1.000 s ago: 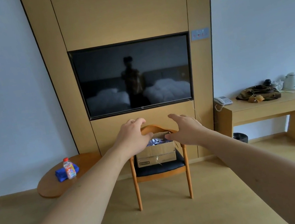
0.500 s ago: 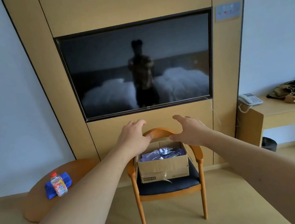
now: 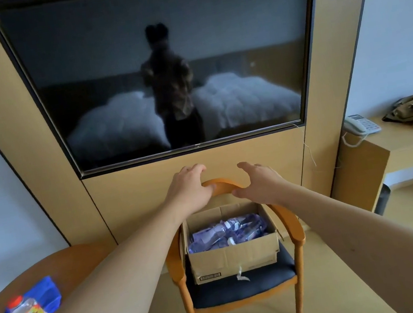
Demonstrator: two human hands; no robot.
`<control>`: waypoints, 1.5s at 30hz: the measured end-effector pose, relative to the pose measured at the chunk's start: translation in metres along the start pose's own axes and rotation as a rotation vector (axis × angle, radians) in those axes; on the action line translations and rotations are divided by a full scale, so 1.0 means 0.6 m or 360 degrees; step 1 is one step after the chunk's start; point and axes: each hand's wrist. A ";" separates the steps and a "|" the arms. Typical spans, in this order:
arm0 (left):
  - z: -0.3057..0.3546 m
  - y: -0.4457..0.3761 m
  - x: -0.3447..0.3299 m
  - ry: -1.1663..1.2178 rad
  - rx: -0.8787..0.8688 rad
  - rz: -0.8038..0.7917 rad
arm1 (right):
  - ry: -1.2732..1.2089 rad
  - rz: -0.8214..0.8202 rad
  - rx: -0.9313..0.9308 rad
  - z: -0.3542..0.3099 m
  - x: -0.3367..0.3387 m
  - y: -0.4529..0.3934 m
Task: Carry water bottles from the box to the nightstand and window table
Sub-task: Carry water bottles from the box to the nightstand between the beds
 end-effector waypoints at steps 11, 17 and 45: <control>-0.094 -0.230 -0.200 0.0108 0.0092 -0.0313 | -0.0011 -0.0164 -0.0275 0.127 -0.082 -0.234; -0.121 -0.329 -0.336 0.0125 0.0240 -0.0509 | -0.0021 -0.0350 -0.0410 0.253 -0.136 -0.373; -0.200 -0.396 -0.717 0.0071 0.0495 -0.1340 | -0.0529 -0.0392 -0.1617 0.537 -0.421 -0.546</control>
Point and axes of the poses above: each hand's wrist, its own y-axis away from the middle knuckle, its own x-axis out of the back of the hand, z = x × y, and after that the axes turned 15 degrees about -y, right-handed
